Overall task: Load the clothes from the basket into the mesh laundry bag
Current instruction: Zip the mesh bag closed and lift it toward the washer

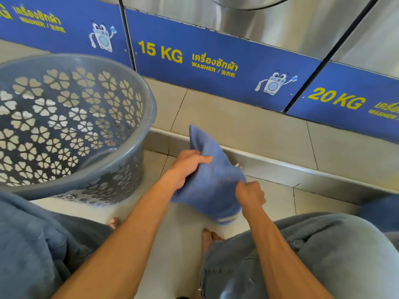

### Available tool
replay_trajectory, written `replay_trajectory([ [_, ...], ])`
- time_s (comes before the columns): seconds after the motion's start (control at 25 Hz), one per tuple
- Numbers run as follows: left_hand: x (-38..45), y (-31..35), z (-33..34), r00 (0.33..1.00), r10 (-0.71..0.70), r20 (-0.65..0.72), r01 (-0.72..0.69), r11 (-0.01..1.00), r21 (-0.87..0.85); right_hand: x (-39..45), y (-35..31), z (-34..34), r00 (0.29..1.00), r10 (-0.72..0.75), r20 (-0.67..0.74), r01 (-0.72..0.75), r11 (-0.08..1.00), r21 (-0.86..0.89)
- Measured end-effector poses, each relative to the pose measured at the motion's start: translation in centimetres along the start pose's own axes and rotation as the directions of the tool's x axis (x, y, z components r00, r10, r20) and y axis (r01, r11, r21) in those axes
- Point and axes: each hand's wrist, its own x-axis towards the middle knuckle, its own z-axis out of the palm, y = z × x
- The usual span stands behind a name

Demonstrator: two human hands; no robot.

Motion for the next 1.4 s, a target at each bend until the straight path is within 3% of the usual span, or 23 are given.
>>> replay_trajectory([
  [0.12,-4.2,6.0,0.7,0.982,0.181,0.058,-0.181,0.983,-0.015,-0.8,-0.3,-1.2,0.992,0.079,0.101,-0.110,0.930,0.349],
  [0.24,-7.5,12.3,0.5,0.911,0.400,0.097,-0.370,0.899,-0.235,-2.7,-0.5,-2.0,0.950,0.037,0.309,-0.197,0.841,0.504],
  [0.28,-8.1,13.7,0.5,0.894,0.440,0.081,-0.413,0.881,-0.229,-3.2,-0.7,-2.1,0.930,-0.011,0.367,-0.192,0.838,0.511],
  [0.36,-7.6,13.7,0.7,0.904,0.428,-0.003,-0.428,0.904,0.000,-4.4,-0.2,-2.1,0.898,-0.086,0.431,-0.161,0.848,0.505],
  [0.48,-3.9,8.4,0.5,0.962,0.249,-0.112,-0.176,0.881,0.440,-4.8,0.0,-2.1,0.894,-0.123,0.431,-0.077,0.905,0.418],
  [0.6,0.4,0.8,0.7,0.995,0.017,-0.099,0.065,0.651,0.756,-4.6,0.0,-1.5,0.871,-0.194,0.451,0.041,0.944,0.328],
  [0.68,1.9,-2.5,1.5,0.994,0.014,-0.109,0.080,0.584,0.808,-3.8,0.8,-0.7,0.865,-0.227,0.447,0.135,0.964,0.229],
  [0.8,3.8,-4.1,1.4,0.961,0.120,-0.250,0.126,0.612,0.781,-2.1,1.8,0.3,0.865,-0.226,0.448,0.198,0.974,0.110],
  [0.96,4.8,-5.8,-0.7,0.954,0.012,-0.300,0.270,0.407,0.873,-0.4,1.8,0.7,0.887,-0.201,0.416,0.190,0.979,0.067],
  [1.08,4.9,-5.4,-0.7,0.937,0.061,-0.343,0.266,0.507,0.819,-0.2,1.4,1.2,0.884,-0.187,0.428,0.181,0.982,0.054],
  [1.2,3.3,-2.0,-0.2,0.954,0.136,-0.269,0.137,0.600,0.788,-0.5,1.3,1.4,0.884,-0.162,0.439,0.164,0.986,0.034],
  [1.28,1.9,0.5,-0.2,0.967,0.166,-0.195,0.014,0.726,0.687,-0.6,1.2,1.7,0.902,-0.157,0.403,0.148,0.988,0.053],
  [1.32,1.1,1.6,-0.2,0.970,0.186,-0.158,-0.061,0.812,0.581,-0.6,1.1,1.7,0.916,-0.174,0.361,0.142,0.983,0.113],
  [1.4,-0.2,4.0,-0.4,0.972,0.213,-0.101,-0.166,0.923,0.347,-1.0,0.0,0.6,0.952,-0.185,0.244,0.076,0.915,0.395],
])
